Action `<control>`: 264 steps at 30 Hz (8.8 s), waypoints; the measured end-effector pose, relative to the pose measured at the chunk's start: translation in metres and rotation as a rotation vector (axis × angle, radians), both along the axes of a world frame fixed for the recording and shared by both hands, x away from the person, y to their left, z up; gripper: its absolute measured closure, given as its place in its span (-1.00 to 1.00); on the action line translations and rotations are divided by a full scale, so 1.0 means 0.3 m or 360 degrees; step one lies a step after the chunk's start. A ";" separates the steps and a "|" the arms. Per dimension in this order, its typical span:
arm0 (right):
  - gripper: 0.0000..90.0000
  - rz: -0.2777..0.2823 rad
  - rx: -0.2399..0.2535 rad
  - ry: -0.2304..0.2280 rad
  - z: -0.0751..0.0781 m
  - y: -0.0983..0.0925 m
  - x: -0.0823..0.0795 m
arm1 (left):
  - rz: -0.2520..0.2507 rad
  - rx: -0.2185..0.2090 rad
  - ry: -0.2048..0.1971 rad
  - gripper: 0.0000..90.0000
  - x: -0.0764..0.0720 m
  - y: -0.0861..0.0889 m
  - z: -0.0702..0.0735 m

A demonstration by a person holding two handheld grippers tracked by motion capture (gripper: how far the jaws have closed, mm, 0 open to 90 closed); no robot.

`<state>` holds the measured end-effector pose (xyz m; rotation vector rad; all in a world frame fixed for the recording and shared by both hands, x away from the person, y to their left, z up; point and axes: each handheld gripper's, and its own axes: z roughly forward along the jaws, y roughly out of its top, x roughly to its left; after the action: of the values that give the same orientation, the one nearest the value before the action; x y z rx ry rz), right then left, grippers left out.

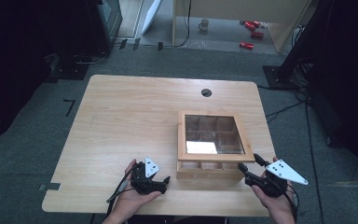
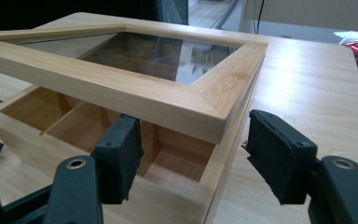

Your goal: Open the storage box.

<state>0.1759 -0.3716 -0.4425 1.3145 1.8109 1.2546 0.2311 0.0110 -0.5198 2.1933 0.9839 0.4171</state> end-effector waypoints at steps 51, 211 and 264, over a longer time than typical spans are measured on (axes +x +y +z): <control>-0.09 0.0248 -0.0111 -0.0256 0.202 -0.042 0.360 | 0.0008 -0.0009 0.0001 -0.73 0.001 -0.003 0.000; -0.82 -0.0190 0.0027 0.0124 0.051 -0.130 0.303 | 0.0011 -0.0006 -0.0005 -0.71 0.001 -0.007 0.000; -0.83 -0.0437 -0.0191 0.0532 -0.278 -0.190 0.028 | 0.0013 -0.0007 -0.0005 -0.71 0.000 -0.007 0.000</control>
<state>0.1842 -0.4285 -0.5259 1.7136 1.8109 0.8050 0.2310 0.0088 -0.5199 2.1849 0.9913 0.4220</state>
